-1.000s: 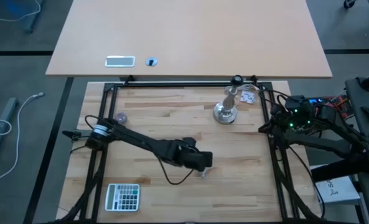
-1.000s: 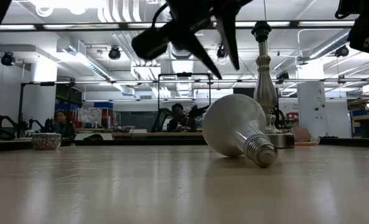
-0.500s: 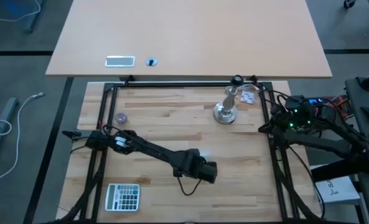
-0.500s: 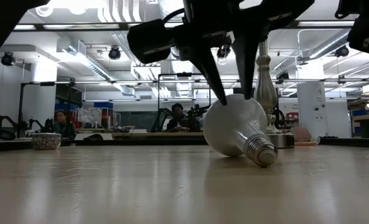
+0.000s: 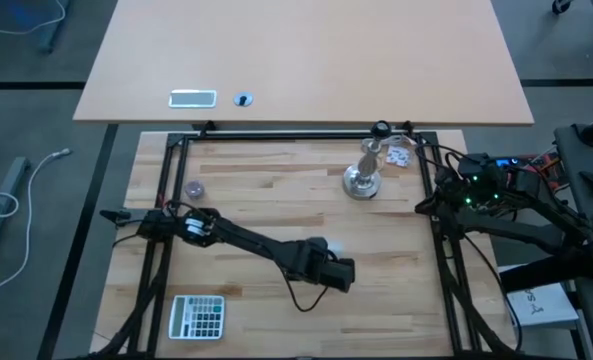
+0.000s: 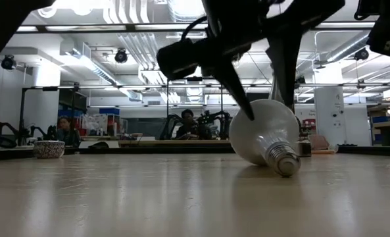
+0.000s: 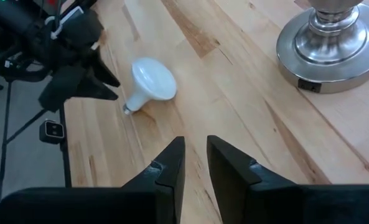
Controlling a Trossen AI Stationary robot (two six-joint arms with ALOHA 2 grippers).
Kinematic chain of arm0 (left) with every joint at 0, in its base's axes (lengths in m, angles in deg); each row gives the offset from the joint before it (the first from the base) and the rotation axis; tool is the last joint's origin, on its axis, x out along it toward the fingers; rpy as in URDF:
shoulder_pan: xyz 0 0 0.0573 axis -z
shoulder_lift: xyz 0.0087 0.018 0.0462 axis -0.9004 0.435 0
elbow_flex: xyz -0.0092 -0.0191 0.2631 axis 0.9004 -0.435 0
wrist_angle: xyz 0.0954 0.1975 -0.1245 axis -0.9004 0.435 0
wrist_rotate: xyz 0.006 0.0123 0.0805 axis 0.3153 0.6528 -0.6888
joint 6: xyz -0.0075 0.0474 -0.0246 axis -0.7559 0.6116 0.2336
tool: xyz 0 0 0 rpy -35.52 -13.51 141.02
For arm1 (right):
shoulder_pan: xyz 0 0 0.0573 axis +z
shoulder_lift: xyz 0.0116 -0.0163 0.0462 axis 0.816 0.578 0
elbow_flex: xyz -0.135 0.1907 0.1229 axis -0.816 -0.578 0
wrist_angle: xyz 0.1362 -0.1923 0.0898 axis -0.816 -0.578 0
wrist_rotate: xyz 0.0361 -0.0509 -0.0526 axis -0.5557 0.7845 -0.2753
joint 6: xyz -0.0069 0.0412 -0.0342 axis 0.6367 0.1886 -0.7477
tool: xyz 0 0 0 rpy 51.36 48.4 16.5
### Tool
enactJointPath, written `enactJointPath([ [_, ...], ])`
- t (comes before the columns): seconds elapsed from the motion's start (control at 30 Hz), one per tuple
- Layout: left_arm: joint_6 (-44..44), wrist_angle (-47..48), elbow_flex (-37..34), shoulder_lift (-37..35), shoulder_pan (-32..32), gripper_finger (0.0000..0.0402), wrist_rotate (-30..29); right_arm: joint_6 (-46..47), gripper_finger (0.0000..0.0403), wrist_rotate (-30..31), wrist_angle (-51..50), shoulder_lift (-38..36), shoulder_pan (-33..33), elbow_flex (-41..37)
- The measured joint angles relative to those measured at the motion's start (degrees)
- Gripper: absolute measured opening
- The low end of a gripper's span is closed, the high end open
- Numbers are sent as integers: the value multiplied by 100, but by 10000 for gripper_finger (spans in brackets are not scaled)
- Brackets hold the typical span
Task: Screw lightbulb
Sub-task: Insert the light bulb into the lamp
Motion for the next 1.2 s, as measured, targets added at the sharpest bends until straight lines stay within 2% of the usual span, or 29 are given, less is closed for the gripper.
enactJointPath([
  [0.13,85,-155,-205,1,-76,237,2,138,60,-42,2,0,0,0],
  [0.2,337,-602,-301,0,-131,253,5,148,55,-42,0,0,0,0],
  [0.3,666,-1123,-469,-3,-225,265,165,142,48,-42,0,0,0,0],
  [0.4,695,-1241,-701,-5,-300,266,264,141,44,-43,1,0,0,0],
  [0.53,728,-1294,-1030,-3,-403,255,405,139,41,-44,2,0,0,0],
  [0.73,800,-2182,-1514,-43,-480,237,773,111,49,-42,4,-2,0,0],
  [0.83,740,-2323,-1711,-67,-482,225,814,66,55,-42,-2,-2,-1,-4],
  [0.93,713,-2351,-1831,-75,-493,203,1006,46,59,-42,0,-2,0,-4],
  [1.1,726,-2362,-1919,-64,-493,146,1078,25,61,-42,0,-2,0,-4],
  [1.2,776,-2355,-1904,-59,-493,139,1095,-90,55,-39,6,-2,-2,-7],
])
